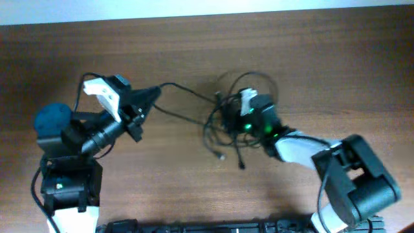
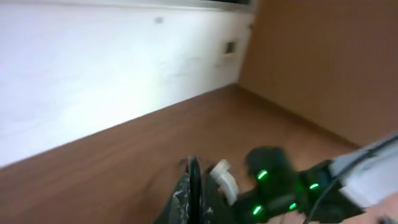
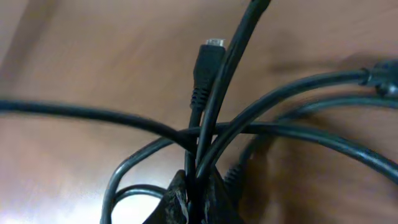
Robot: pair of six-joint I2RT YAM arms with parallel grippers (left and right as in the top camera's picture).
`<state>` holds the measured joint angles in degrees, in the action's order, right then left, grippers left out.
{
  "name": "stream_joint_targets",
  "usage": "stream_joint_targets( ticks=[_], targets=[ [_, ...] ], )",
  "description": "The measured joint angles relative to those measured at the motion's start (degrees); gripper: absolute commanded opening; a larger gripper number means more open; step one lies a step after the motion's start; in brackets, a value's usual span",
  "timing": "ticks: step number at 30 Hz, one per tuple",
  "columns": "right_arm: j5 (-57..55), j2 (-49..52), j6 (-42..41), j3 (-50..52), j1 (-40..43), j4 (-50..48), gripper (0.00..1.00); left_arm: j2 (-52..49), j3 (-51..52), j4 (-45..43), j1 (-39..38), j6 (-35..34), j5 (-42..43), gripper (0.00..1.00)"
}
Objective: Untangle cables
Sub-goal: 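Grasp one black cable with the left gripper and pull it leftward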
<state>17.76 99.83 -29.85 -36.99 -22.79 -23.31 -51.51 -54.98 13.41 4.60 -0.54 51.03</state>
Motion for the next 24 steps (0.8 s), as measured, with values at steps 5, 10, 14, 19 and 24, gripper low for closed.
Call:
stream_joint_targets(
  ticks=[5,10,14,19,24],
  targets=[
    [9.33,-4.15,-1.9,-1.62,11.61,4.59,0.04,-1.55,2.08,-4.96,8.48,-3.87,0.24,0.0],
    [17.22,-4.52,1.16,1.03,26.45,8.02,0.04,-1.05,-0.94,-11.82,19.82,-5.38,-8.02,0.0],
    [23.02,-5.66,1.95,1.44,31.43,8.2,0.04,-2.6,-1.18,-12.48,22.8,-5.81,-13.94,0.0],
    [30.82,-7.32,2.64,1.44,31.93,8.17,0.44,-6.88,-1.2,-9.62,23.17,-8.55,-14.03,0.02],
    [33.57,-7.32,4.55,1.46,26.86,8.28,0.99,-11.89,-1.4,1.05,18.71,-9.84,-8.96,0.14]
  ],
)
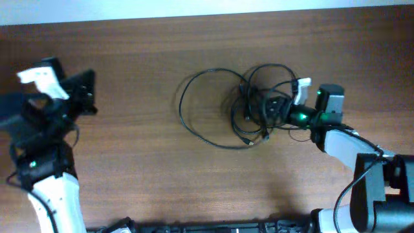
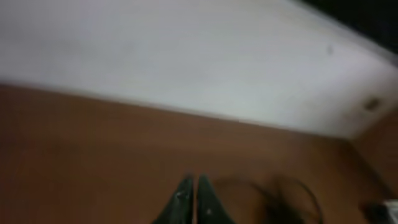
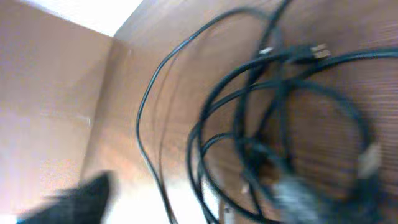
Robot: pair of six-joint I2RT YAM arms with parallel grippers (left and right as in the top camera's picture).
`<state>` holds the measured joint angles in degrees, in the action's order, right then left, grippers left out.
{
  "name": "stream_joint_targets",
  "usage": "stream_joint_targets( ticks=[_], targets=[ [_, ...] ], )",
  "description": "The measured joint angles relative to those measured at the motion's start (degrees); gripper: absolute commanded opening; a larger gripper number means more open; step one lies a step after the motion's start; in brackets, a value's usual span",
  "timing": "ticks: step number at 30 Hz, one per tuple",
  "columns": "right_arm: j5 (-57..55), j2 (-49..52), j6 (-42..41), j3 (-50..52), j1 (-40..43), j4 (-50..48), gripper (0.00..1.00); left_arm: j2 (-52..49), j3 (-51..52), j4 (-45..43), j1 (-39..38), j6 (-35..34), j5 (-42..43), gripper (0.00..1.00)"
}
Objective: Untangle cables
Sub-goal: 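Grasp one black cable with the left gripper and pull it leftward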
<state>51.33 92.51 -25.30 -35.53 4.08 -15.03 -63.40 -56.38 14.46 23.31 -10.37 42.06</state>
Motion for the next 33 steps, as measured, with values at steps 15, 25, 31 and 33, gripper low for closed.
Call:
stream_joint_targets(
  ticks=[15,25,31,33],
  targets=[
    [0.42,-13.27,1.77,0.09,-2.1,3.58,0.99,-25.2,0.0,4.52,-27.1,-0.61,-8.76,0.93],
    [0.83,-25.35,1.95,0.2,-2.16,19.74,0.99,-41.62,0.0,-10.93,-37.88,-0.61,-22.12,0.78],
    [0.09,-26.36,1.92,0.2,-9.46,21.51,0.99,-46.56,0.0,-14.69,-38.36,-0.63,-26.1,0.0],
    [-1.25,-26.36,2.43,0.2,-13.14,21.14,0.99,-46.31,-0.35,-12.81,-38.16,-0.59,-26.23,0.0]
  ],
)
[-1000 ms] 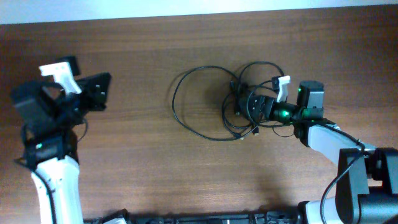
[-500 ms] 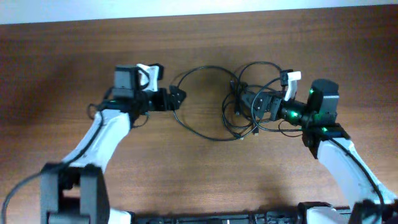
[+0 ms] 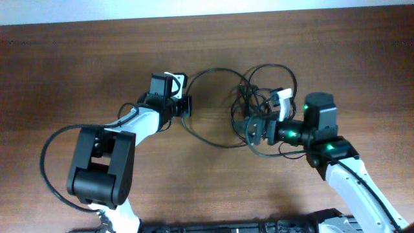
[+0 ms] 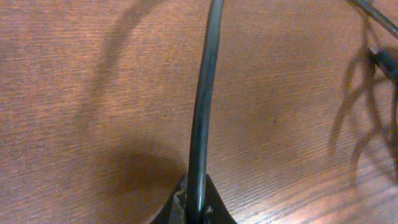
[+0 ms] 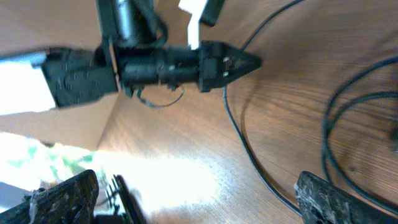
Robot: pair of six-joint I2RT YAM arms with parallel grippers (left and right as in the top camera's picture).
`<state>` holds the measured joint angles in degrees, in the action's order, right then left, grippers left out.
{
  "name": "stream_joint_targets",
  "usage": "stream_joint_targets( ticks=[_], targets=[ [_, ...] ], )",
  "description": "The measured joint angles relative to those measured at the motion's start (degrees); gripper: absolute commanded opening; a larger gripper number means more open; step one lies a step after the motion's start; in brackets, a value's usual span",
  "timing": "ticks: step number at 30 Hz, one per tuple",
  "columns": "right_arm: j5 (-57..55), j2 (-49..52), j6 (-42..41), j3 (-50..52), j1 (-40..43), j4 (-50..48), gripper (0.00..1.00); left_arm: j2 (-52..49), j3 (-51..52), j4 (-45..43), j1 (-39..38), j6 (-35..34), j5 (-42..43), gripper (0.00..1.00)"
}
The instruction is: Untangle cables
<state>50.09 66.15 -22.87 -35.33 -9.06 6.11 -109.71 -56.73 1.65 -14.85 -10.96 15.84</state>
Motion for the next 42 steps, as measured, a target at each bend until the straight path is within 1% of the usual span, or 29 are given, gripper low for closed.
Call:
stream_joint_targets(
  ticks=[3,4,5,7,9,10,13,15,18,21,22,26,29,32,35,36,38,42],
  targets=[
    [-0.72,0.0,1.27,0.11,-2.54,-4.55,0.99,3.89,-0.96,9.2,1.44,0.57,-0.11,0.0],
    [-0.81,0.0,1.73,0.13,-2.58,-6.29,1.0,6.56,-1.38,11.96,2.32,0.9,-0.09,0.0],
    [-1.01,0.0,1.88,0.2,-2.58,-8.31,1.0,11.54,-2.4,15.06,3.72,1.31,-0.24,0.0],
    [-2.12,0.02,2.14,0.26,-2.69,-10.43,1.0,18.4,-3.8,17.59,4.81,2.1,-0.26,0.0],
    [-5.11,0.22,2.16,0.26,-3.06,-10.23,1.0,26.03,-4.31,18.97,4.96,3.48,0.46,0.0],
    [-7.72,0.72,2.14,0.26,-3.48,-9.49,0.99,31.06,-4.66,19.19,4.94,4.68,1.99,0.0],
    [-14.75,2.05,2.05,0.28,-4.61,-7.02,0.99,40.61,-5.2,19.3,4.74,8.46,6.93,0.0],
    [-19.23,2.27,0.79,0.31,-4.76,-7.02,0.98,47.28,-5.2,19.08,4.74,10.56,9.68,0.0],
    [-22.6,2.27,-0.39,0.31,-4.76,-6.58,0.99,54.45,-5.2,16.33,4.74,11.69,13.22,0.0],
    [-25.46,2.27,-1.09,0.31,-4.76,-3.85,0.99,59.84,-5.33,12.37,4.74,12.37,16.74,0.0],
    [-25.66,2.27,-1.2,0.31,-4.76,-3.48,0.99,60.41,-5.53,10.78,4.74,12.26,17.35,0.0],
    [-24.74,2.29,-0.07,0.31,-5.25,-3.13,0.99,58.16,-5.55,-0.83,4.76,8.9,20.94,0.0],
    [-24.7,2.43,3.67,0.31,-8.66,-2.51,0.99,54.84,-5.49,-6.51,4.76,5.49,25.09,0.0],
    [-28.81,3.26,5.73,0.31,-12.24,-1.27,0.99,53.44,-5.49,-8.9,4.85,3.61,27.23,0.0],
    [-34.82,4.17,4.74,0.33,-12.7,1.31,0.99,53.44,-6.34,-9.18,6.82,3.13,26.77,0.0],
    [-37.09,4.31,4.13,0.31,-12.39,2.45,0.99,53.46,-6.88,-9.16,8.2,3.13,25.44,0.0],
    [-39.04,4.31,3.52,0.31,-11.96,3.54,0.99,53.57,-7.69,-7.45,11.72,3.08,20.02,0.0],
    [-42.12,4.31,3.13,0.31,-10.4,6.56,0.99,53.18,-7.89,-1.51,17.77,3.98,5.77,0.0]
  ],
)
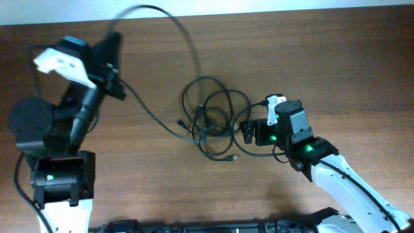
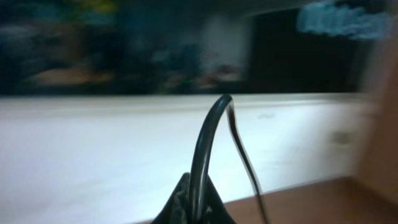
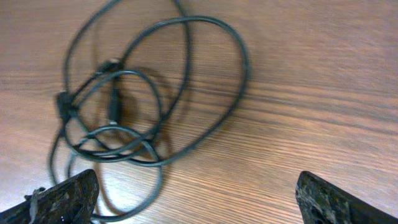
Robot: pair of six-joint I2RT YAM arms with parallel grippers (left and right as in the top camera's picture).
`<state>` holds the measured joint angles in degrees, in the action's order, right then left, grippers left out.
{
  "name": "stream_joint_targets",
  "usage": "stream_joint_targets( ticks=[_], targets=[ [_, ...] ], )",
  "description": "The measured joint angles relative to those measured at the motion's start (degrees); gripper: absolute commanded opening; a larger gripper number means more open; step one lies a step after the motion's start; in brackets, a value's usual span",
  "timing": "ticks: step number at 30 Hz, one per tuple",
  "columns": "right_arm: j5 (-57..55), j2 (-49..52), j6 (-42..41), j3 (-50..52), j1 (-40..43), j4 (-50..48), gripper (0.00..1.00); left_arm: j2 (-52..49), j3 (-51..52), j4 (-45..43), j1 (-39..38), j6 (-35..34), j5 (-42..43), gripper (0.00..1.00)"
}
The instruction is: Untangle cables
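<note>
The black cables (image 1: pixel 210 120) lie in a loose tangle mid-table, also seen in the right wrist view as several crossed loops (image 3: pixel 124 93). One strand (image 1: pixel 152 10) rises out of the tangle in a high arc to my left gripper (image 1: pixel 114 65), which is raised at the far left. That left gripper (image 2: pixel 198 202) is shut on the strand (image 2: pixel 208 130), which curves up and over from the jaws. My right gripper (image 1: pixel 249 131) sits just right of the tangle, low over the table, with its fingers (image 3: pixel 62 199) wide open and holding nothing (image 3: pixel 196 202).
The wooden table (image 1: pixel 310 58) runs to a pale wall along its far edge. A lower strand (image 1: pixel 152 113) stretches from the left gripper down to the tangle. Loose connector ends (image 1: pixel 234 157) lie at the tangle's front.
My left gripper, then down on the table beside the left loop, is now raised at the far left with the strand lifted in it. The tangle sits further left. The right gripper stays open.
At first my left gripper held a strand left of the tangle while the right was shut on crossed strands. Then the left stood shut and empty at the far left. It was then shut on the loop on the table, and now holds it high.
</note>
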<state>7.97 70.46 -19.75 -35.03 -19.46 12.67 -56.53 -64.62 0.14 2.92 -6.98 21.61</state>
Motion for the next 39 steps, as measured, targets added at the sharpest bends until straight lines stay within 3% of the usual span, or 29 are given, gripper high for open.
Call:
stream_joint_targets(
  ticks=[3,6,13,17,24,39],
  targets=[
    [-1.27,0.0,-0.09,0.0,0.81,1.88,0.99,-1.95,0.0,3.23,3.34,1.95,-11.61,0.0],
    [-1.53,0.0,-0.2,0.0,0.81,2.43,0.99,-4.83,0.0,2.32,5.49,4.5,-17.18,0.0],
    [-1.55,0.02,-0.22,0.0,0.81,2.56,0.99,-14.27,-0.02,-7.26,11.78,7.26,-21.0,0.0],
    [-1.55,0.02,-0.22,0.0,0.81,2.56,0.99,-18.47,-0.02,-7.02,15.19,7.45,-21.44,0.0],
    [-1.57,0.02,-0.24,0.0,0.81,2.56,0.99,-21.38,-0.11,0.98,16.61,7.43,-21.64,0.0],
    [-1.77,0.02,-0.68,0.0,0.81,2.58,0.99,-21.38,-0.35,27.71,16.61,2.58,-18.14,0.0]
  ],
)
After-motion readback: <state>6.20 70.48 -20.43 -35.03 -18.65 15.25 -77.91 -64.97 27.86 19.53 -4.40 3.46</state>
